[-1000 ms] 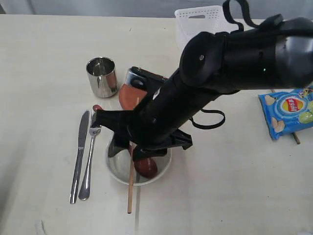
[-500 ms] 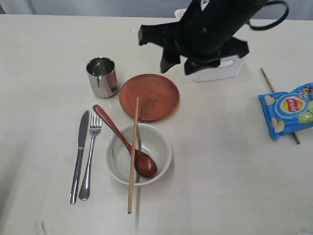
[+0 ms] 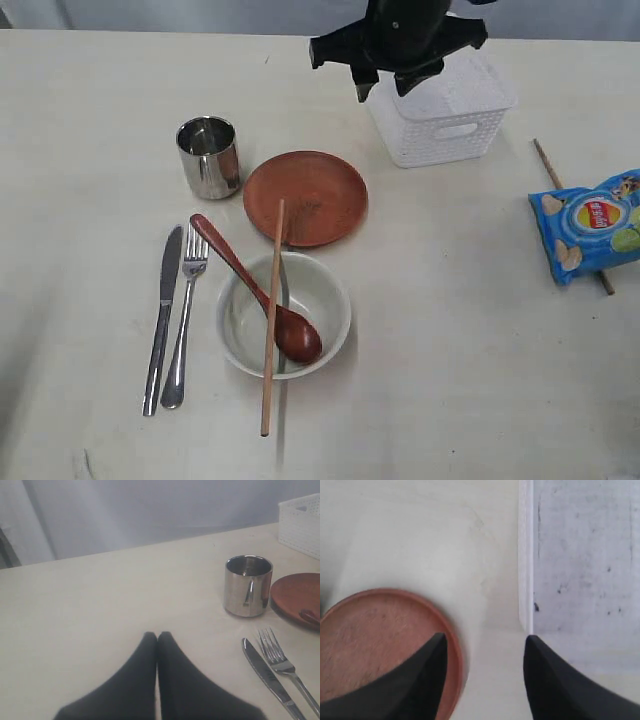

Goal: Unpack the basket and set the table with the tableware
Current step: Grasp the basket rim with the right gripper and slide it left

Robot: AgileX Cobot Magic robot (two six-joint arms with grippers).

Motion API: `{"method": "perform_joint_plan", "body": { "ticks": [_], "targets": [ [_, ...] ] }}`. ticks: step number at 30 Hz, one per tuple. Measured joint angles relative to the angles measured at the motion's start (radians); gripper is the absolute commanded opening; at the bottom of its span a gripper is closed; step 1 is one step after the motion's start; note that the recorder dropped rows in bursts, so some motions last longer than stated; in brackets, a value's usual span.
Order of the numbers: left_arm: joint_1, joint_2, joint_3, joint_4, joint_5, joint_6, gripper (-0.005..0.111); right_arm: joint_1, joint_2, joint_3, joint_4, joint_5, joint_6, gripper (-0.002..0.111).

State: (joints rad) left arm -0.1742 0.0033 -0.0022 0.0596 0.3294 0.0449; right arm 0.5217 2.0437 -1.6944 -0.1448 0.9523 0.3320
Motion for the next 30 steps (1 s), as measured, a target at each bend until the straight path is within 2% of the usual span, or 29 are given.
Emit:
{"method": "perform_joint_plan", "body": {
  "ticks": [7,12,14,19,25,30],
  "targets": [
    [0.0,0.0,0.0,0.0,0.0,0.0,0.0,-0.001,0.194,-0.198,-0.138,0.003,-0.011,0.046],
    [0.0,0.0,0.0,0.0,0.0,0.0,0.0,-0.002,0.278,-0.274,-0.205,0.021,-0.011,0.045],
    [0.0,0.0,0.0,0.0,0.0,0.0,0.0,-0.007,0.298,-0.29,-0.212,0.022,-0.012,0.039],
    [0.0,0.0,0.0,0.0,0.0,0.0,0.0,-0.031,0.324,-0.296,-0.214,0.02,-0.032,-0.001],
    [0.0,0.0,0.0,0.0,0.0,0.0,0.0,-0.037,0.325,-0.296,-0.207,-0.04,-0.195,-0.001],
    [0.0,0.0,0.0,0.0,0.0,0.0,0.0,-0.026,0.325,-0.298,-0.097,-0.07,-0.495,-0.001]
  ]
}}
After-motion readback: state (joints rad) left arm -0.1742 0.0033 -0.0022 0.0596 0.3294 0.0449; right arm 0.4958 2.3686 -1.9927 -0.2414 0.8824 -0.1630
